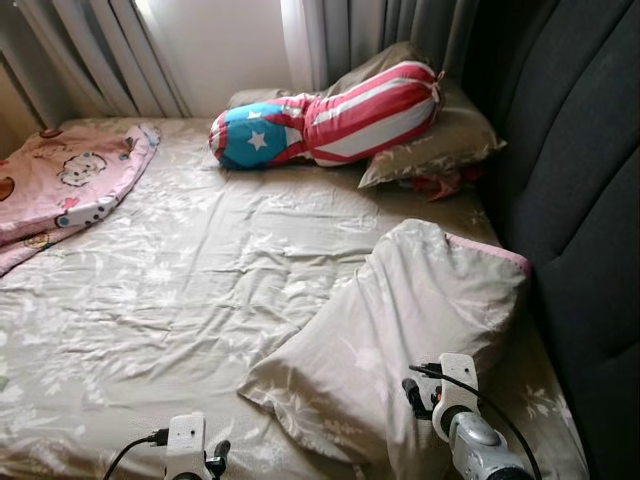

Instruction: Clean up the room

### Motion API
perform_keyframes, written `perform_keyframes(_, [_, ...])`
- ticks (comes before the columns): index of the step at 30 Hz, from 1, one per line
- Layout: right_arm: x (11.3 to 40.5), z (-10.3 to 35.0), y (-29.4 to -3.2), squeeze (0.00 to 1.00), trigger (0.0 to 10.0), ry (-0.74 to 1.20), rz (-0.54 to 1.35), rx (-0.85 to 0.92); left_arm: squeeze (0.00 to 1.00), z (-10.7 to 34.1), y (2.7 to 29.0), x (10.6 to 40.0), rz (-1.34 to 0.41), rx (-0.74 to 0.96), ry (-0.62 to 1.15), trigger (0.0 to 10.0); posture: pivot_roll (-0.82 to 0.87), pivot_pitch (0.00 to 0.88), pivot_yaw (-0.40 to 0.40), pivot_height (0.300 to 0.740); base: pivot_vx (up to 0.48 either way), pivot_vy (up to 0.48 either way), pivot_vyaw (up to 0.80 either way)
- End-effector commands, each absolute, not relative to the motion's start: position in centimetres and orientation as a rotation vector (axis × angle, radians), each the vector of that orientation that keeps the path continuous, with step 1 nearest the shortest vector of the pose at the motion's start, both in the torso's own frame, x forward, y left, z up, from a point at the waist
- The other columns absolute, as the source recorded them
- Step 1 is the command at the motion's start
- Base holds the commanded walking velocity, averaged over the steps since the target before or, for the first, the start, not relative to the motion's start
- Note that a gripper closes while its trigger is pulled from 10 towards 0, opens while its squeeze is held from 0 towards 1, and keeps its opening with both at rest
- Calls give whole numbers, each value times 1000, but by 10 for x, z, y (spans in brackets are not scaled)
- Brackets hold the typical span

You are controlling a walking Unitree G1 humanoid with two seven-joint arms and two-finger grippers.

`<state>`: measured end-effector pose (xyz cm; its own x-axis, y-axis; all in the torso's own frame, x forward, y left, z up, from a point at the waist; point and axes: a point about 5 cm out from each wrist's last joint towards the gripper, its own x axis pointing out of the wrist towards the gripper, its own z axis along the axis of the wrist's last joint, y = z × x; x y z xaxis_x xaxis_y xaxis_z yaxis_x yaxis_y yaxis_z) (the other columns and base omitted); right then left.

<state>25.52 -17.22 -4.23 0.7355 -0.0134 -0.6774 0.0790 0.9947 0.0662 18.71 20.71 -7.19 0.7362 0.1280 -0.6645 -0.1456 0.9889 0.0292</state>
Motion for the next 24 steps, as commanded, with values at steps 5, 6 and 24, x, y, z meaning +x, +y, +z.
perform_keyframes(5, [246,-50,-173,0,10000,792,-123,141,0,-79,212,167,152,4,747,10000,-14,183,44,740,0,0,0])
perform_keyframes(6, [246,-50,-173,0,10000,792,-123,141,0,-79,212,167,152,4,747,10000,-14,183,44,740,0,0,0])
perform_keyframes(24, [229,-61,-175,0,10000,818,-309,417,0,-88,227,102,139,63,745,10000,73,311,107,740,0,0,0])
